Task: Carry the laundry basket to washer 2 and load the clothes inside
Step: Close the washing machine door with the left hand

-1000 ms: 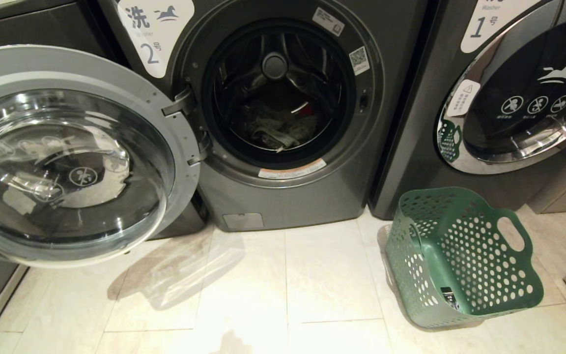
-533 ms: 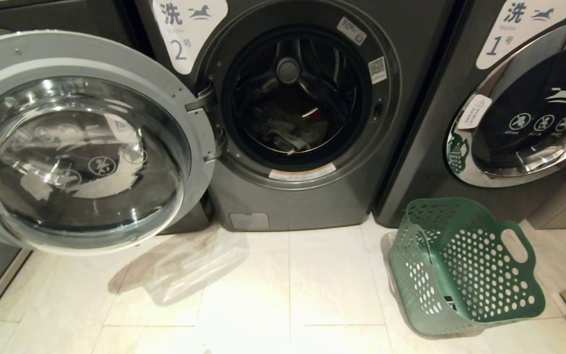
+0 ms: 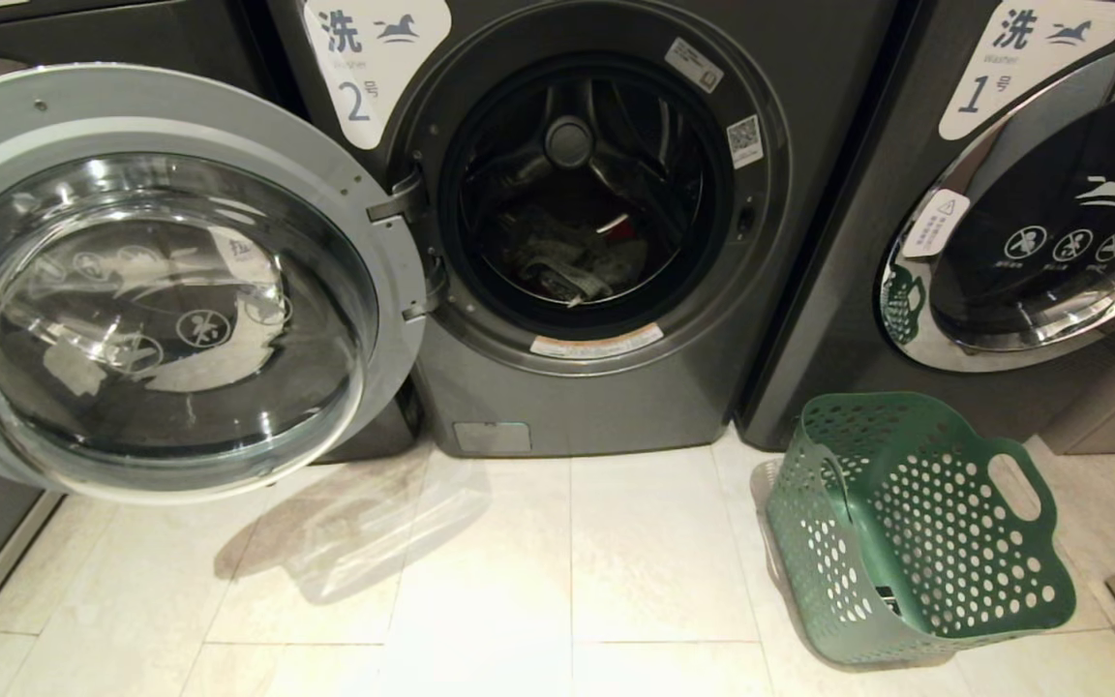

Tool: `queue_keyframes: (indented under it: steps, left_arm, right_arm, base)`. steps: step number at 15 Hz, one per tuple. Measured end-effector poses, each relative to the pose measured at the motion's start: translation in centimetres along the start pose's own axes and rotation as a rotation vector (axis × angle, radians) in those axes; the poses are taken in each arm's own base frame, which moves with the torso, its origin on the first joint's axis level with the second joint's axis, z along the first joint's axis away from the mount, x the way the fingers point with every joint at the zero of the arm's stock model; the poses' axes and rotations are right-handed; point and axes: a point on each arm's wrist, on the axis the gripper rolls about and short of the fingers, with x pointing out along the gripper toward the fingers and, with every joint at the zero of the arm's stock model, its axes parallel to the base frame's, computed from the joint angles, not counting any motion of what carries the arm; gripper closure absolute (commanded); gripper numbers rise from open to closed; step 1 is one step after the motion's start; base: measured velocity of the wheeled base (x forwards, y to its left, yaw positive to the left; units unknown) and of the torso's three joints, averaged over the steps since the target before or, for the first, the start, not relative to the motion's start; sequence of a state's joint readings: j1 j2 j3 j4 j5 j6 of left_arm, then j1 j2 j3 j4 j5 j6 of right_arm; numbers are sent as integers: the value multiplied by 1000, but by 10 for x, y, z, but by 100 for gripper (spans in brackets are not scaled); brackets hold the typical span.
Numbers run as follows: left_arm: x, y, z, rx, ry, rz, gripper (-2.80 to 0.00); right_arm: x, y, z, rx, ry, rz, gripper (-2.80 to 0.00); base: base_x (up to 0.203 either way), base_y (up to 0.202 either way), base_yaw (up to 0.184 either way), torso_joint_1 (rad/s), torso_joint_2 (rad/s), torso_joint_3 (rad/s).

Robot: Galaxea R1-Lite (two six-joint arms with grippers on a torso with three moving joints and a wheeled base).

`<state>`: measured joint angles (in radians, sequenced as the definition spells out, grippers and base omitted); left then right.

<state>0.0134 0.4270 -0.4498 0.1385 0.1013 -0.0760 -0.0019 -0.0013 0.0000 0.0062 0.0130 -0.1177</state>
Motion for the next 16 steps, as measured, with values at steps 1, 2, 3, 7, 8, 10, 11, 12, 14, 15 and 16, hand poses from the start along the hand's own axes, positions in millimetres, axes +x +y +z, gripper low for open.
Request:
queue_keyframes:
  steps: [1, 2, 3, 7, 8, 10, 11, 12, 14, 15, 16]
  left_arm:
    - [-2, 0, 0, -7, -9, -10, 0]
    - [-2, 0, -1, -6, -10, -20, 0]
    - [-2, 0, -2, -3, -3, -22, 0]
    - [-2, 0, -2, 14, -4, -24, 0]
    - [-2, 0, -3, 15, -2, -25, 0]
    - [-3, 0, -5, 15, 0, -29, 0]
    - [-3, 0, -6, 16, 1, -28, 0]
    - [-3, 0, -7, 17, 1, -26, 0]
    - [-4, 0, -8, 18, 0, -25, 0]
    - [-4, 1, -11, 19, 8, -25, 0]
    - [-4, 1, -15, 23, 25, -24, 0]
  right_arm:
    - [0, 0, 0, 0, 0, 0, 0]
    - [0, 0, 0, 0, 0, 0, 0]
    - [0, 0, 0, -2, 0, -1, 0]
    - [0, 0, 0, -1, -1, -1, 0]
    - [0, 0, 0, -2, -1, -2, 0]
    - [0, 0, 0, -2, -1, -1, 0]
    - [0, 0, 1, -2, -2, -1, 0]
    - [0, 0, 1, -3, -2, -2, 0]
    - [0, 0, 0, -2, -2, -1, 0]
    - [0, 0, 1, -3, -2, -1, 0]
    - [0, 0, 0, -2, -2, -2, 0]
  base:
    - [-92, 0, 14, 2, 5, 5]
    - [-86, 0, 3, -2, 7, 3]
    - [-95, 0, -10, 2, -1, 2]
    - [-86, 0, 0, 3, -2, 1]
    - [-81, 0, -16, 2, 3, 0]
    - [-80, 0, -11, 5, 6, 0]
    - [-77, 0, -22, 2, 4, 2]
    - [-81, 0, -14, -2, 3, 3]
    - [-79, 0, -10, 3, 4, -1]
    - [0, 0, 0, 0, 0, 0]
    - [0, 0, 0, 0, 0, 0]
